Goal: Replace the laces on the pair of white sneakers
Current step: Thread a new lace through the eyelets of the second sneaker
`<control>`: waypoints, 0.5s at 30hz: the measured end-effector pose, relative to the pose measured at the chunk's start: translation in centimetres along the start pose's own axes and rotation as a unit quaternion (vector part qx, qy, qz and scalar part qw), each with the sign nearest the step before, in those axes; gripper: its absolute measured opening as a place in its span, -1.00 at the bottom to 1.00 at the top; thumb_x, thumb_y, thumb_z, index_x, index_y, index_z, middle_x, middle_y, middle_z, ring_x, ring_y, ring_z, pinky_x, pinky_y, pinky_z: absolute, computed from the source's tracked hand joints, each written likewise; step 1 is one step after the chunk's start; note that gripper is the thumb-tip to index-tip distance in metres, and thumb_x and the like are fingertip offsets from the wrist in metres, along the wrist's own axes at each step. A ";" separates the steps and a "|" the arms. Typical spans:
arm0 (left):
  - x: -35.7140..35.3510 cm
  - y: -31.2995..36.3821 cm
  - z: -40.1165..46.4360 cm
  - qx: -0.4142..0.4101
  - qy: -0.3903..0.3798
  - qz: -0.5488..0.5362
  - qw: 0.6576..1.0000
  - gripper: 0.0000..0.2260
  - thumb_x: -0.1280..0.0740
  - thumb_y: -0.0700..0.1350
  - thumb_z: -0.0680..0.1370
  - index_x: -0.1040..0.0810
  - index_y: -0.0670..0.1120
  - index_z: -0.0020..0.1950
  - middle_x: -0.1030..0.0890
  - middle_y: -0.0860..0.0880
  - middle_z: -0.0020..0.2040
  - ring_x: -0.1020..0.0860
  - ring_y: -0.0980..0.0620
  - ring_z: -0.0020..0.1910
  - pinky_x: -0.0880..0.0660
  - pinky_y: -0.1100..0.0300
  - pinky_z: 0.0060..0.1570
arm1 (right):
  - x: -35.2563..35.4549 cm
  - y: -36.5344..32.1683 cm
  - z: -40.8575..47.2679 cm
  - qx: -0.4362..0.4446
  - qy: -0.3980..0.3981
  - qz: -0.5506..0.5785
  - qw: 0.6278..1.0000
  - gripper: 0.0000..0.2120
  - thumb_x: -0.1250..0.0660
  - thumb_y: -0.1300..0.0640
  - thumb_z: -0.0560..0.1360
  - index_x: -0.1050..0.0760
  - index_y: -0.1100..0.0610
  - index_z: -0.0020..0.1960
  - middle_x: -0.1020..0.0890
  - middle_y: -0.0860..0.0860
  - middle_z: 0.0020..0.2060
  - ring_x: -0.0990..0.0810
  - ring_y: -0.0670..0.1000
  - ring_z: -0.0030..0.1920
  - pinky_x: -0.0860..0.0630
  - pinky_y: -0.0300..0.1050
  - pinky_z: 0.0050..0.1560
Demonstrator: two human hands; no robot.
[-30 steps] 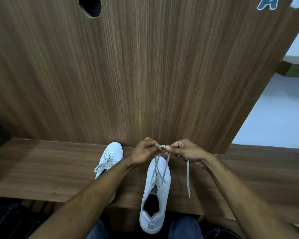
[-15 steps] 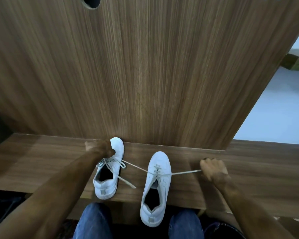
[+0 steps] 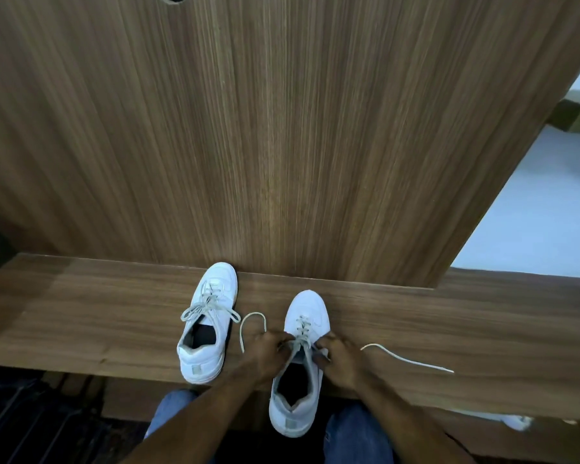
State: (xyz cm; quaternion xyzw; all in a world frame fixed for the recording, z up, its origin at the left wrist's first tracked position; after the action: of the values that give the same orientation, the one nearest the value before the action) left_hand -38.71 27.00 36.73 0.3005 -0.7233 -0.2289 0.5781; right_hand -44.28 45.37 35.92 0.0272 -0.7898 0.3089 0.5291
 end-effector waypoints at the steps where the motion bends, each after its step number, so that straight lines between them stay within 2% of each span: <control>1: -0.4 -0.3 -0.1 0.003 0.011 -0.018 1.000 -0.73 -0.20 -0.02 0.50 -0.66 -0.06 0.00 -0.67 -0.05 0.00 -0.61 -0.06 0.02 -0.50 0.07 0.04 | -0.3 -0.1 -0.1 0.000 0.025 0.005 1.000 -0.80 -0.24 -0.01 0.52 -0.56 0.07 -0.01 -0.57 0.00 0.05 -0.57 0.08 0.07 -0.47 -0.04 0.04; 2: -0.3 -0.2 -0.3 0.010 0.024 -0.003 1.000 -0.76 -0.21 -0.01 0.52 -0.65 -0.05 -0.07 -0.67 -0.06 -0.06 -0.61 -0.07 -0.01 -0.50 0.08 -0.03 | -0.4 -0.1 -0.1 0.005 0.038 0.003 0.999 -0.81 -0.23 -0.01 0.53 -0.56 0.07 -0.05 -0.58 -0.01 0.02 -0.58 0.08 0.04 -0.47 -0.04 0.01; 4: 0.6 -0.8 -0.6 0.032 0.042 0.054 0.997 -0.81 -0.25 0.00 0.56 -0.63 -0.03 -0.09 -0.64 -0.07 -0.06 -0.58 -0.06 0.00 -0.48 0.13 -0.07 | 0.0 0.3 -0.3 0.015 0.047 -0.015 0.999 -0.81 -0.21 0.01 0.54 -0.55 0.08 -0.08 -0.62 -0.01 -0.02 -0.59 0.09 0.02 -0.44 -0.08 -0.08; 6: 2.2 -1.6 -0.5 0.062 0.033 0.096 0.993 -0.85 -0.26 -0.01 0.55 -0.62 0.01 -0.08 -0.62 -0.08 -0.02 -0.57 -0.09 0.04 -0.50 0.11 0.00 | 0.9 1.4 -0.7 0.015 0.050 -0.055 0.997 -0.80 -0.20 0.01 0.52 -0.56 0.07 -0.09 -0.67 0.00 -0.05 -0.60 0.10 0.00 -0.42 -0.10 -0.12; 9: 4.5 -3.0 0.2 0.123 0.006 0.106 0.987 -0.85 -0.28 -0.05 0.48 -0.62 0.12 -0.20 -0.65 0.03 -0.04 -0.59 0.00 0.03 -0.51 0.12 0.06 | 2.4 2.8 -1.1 -0.004 0.024 -0.087 0.996 -0.80 -0.23 -0.01 0.50 -0.61 0.02 -0.09 -0.69 -0.01 -0.08 -0.63 0.06 0.00 -0.47 -0.13 -0.05; 10: 4.9 -3.0 0.4 0.144 0.003 0.059 0.988 -0.84 -0.28 -0.07 0.47 -0.62 0.12 -0.23 -0.66 0.03 -0.06 -0.59 0.01 0.01 -0.51 0.12 0.06 | 2.7 3.0 -1.1 -0.021 0.008 -0.057 0.998 -0.83 -0.26 0.01 0.50 -0.62 0.00 -0.13 -0.70 -0.02 -0.11 -0.64 0.02 -0.03 -0.47 -0.15 -0.05; 12: 5.0 -2.6 0.9 0.185 0.014 -0.127 0.974 -0.84 -0.27 -0.14 0.51 -0.64 -0.03 -0.16 -0.65 -0.04 -0.11 -0.60 -0.05 -0.05 -0.50 0.14 0.03 | 3.1 2.7 -0.9 -0.050 -0.002 0.092 0.994 -0.80 -0.31 0.12 0.51 -0.60 -0.03 -0.27 -0.69 -0.02 -0.24 -0.62 -0.04 -0.17 -0.49 -0.13 -0.06; 13: 5.0 -2.0 1.2 0.199 0.020 -0.227 0.953 -0.83 -0.25 -0.17 0.54 -0.63 -0.10 -0.15 -0.64 -0.06 -0.14 -0.59 -0.07 -0.07 -0.47 0.14 0.01 | 3.4 2.3 -0.7 -0.059 0.008 0.187 0.981 -0.75 -0.32 0.18 0.53 -0.57 -0.02 -0.30 -0.67 -0.01 -0.27 -0.60 -0.06 -0.20 -0.51 -0.08 -0.02; 15: 4.8 -0.1 1.8 0.215 0.018 -0.404 0.889 -0.81 -0.24 -0.14 0.58 -0.59 -0.07 -0.18 -0.62 -0.04 -0.18 -0.57 -0.01 -0.12 -0.41 0.14 -0.02 | 3.9 1.3 -0.2 -0.068 0.040 0.345 0.935 -0.73 -0.29 0.27 0.56 -0.54 0.07 -0.29 -0.66 0.02 -0.24 -0.59 -0.04 -0.15 -0.48 0.01 0.15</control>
State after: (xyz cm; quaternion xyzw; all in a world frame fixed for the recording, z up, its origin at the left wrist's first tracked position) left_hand -41.17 23.51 39.63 0.6880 -0.5603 -0.2756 0.3700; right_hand -46.28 47.62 38.75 -0.2953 -0.7478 0.4192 0.4218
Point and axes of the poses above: each hand's wrist, its own z-axis towards the middle knuckle, its own x-axis out of the back of the hand, y = z × x, the point moved 1 cm from there along z, towards the middle knuckle
